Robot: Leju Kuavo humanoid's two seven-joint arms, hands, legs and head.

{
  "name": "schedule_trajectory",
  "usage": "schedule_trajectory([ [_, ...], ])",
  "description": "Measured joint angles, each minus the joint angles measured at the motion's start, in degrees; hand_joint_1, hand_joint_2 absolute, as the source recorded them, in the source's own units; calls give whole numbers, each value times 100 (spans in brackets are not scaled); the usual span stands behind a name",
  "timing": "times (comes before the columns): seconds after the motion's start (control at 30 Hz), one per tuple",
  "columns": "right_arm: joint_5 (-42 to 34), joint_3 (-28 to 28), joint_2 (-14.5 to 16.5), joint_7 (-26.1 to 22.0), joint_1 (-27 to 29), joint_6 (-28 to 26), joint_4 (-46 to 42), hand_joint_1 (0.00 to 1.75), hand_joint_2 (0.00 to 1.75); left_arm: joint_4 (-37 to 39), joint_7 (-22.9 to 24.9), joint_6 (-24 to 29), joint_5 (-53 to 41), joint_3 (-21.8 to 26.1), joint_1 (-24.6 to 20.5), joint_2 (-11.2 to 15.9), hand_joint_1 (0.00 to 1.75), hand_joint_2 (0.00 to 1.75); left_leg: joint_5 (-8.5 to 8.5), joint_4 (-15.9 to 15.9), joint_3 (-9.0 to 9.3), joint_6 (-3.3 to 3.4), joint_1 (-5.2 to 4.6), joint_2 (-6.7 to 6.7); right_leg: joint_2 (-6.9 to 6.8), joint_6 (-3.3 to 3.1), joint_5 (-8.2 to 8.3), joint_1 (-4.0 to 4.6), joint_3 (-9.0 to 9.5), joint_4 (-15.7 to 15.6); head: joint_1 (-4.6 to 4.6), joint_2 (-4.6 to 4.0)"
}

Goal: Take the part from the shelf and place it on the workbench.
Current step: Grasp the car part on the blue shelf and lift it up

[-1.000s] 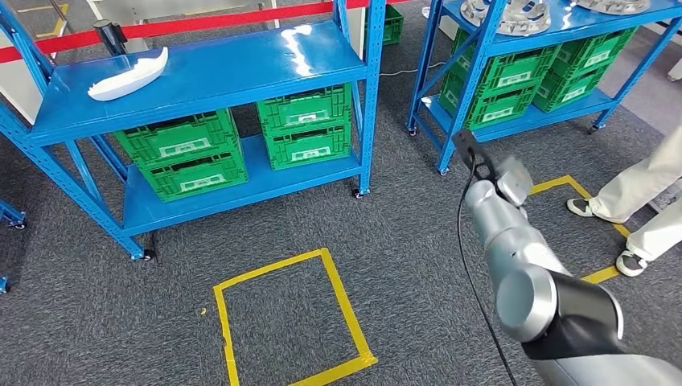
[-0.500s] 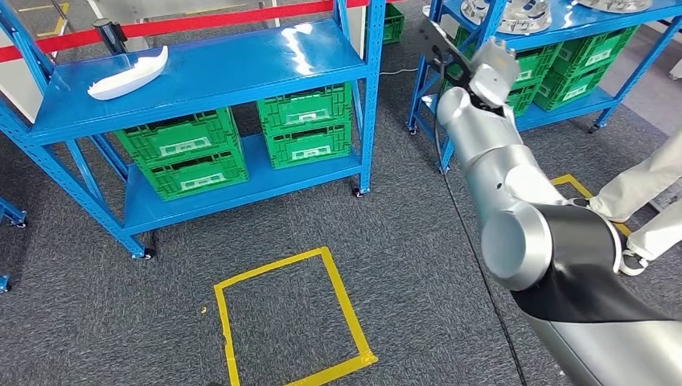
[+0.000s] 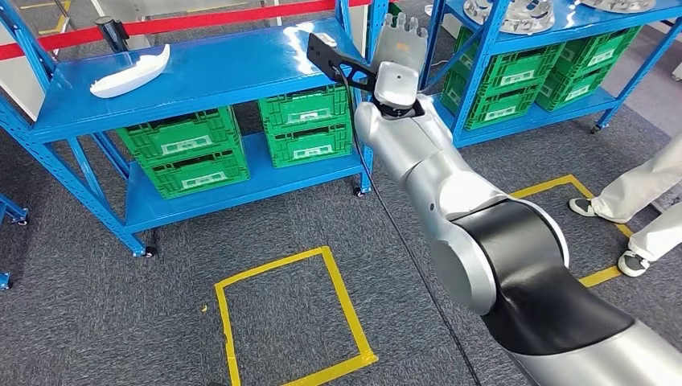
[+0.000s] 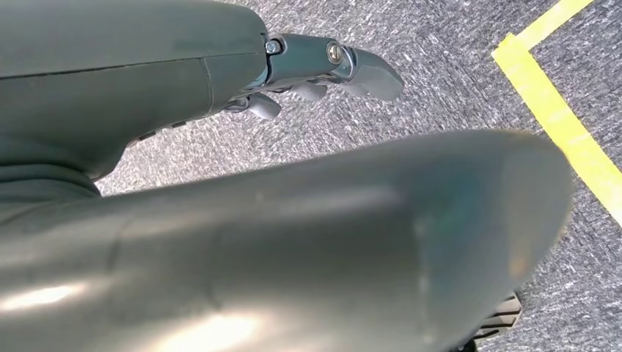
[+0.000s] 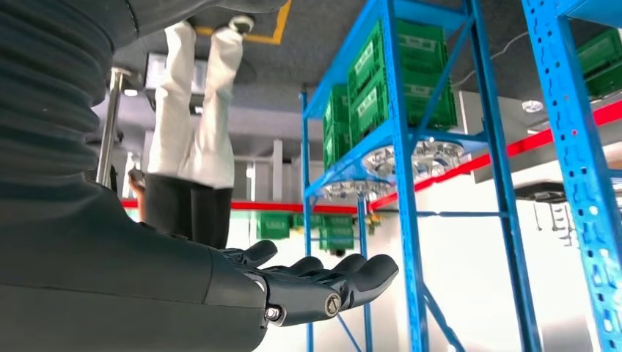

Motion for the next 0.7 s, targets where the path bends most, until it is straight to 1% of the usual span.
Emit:
schedule_trajectory([
  [0.37, -4, 298, 58, -64, 99, 14, 13, 0, 175, 9, 23, -1, -55, 0, -16, 2, 0, 0, 0, 3, -5, 0, -3, 1, -3, 1, 2, -2, -8, -2, 0, 0],
  [0.7, -28, 312, 33, 4, 201, -26, 21, 0, 175, 17, 392, -1, 118, 68, -91, 2, 0, 0, 0, 3, -8, 0, -2, 3, -2, 1, 3, -2, -13, -1, 0, 0],
])
